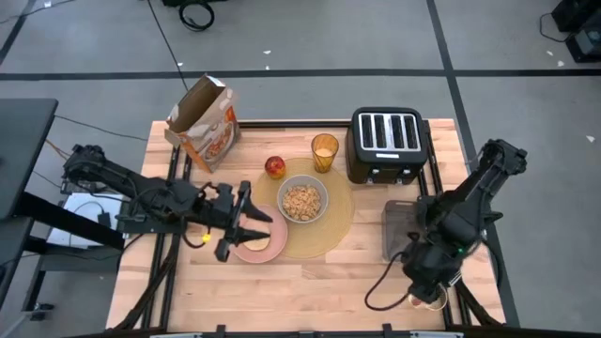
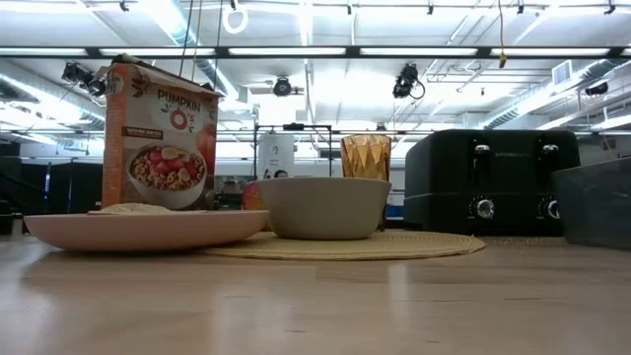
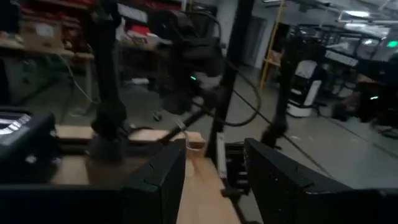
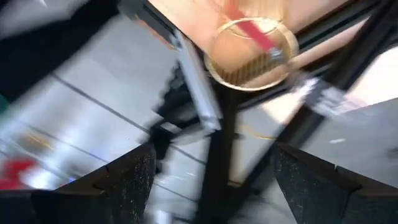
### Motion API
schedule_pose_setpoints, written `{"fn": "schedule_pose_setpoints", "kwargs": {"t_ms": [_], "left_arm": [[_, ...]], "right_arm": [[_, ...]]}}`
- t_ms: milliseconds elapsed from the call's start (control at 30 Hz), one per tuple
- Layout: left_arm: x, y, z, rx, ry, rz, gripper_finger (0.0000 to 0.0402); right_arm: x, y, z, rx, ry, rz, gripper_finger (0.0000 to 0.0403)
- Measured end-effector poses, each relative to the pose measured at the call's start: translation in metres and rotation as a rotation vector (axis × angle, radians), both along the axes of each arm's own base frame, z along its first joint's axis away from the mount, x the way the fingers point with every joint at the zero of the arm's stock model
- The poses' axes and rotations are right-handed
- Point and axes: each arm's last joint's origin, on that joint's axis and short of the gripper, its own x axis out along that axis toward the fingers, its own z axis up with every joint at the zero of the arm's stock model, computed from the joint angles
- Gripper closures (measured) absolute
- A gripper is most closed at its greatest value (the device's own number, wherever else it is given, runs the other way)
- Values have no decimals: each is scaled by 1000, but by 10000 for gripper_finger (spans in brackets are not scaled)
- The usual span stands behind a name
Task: Arrange a breakfast setting
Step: Put the red fork on the brown place mat beside the gray bowl
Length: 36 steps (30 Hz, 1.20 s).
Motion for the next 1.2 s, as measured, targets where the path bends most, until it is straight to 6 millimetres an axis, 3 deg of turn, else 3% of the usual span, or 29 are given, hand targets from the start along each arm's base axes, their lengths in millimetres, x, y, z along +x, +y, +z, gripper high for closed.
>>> {"fn": "schedule_pose_setpoints", "kwargs": {"t_ms": [200,400,667,833,1200], "left_arm": [[-6,-15,-1,-72,29,-73,232],[-12,-26,-1,-159,52,-124,232],[-15,-30,-1,-209,54,0,232],[-14,-26,-1,-213,46,73,232],[-7,-13,-1,-211,39,137,232]], "right_arm": [[4,-27,-17,117,-34,324,87],[-2,-41,-59,283,-30,508,89],[-9,-45,-91,414,-83,605,102],[-13,-47,-114,450,-69,571,113],[-9,-40,-117,473,-160,606,125]]}}
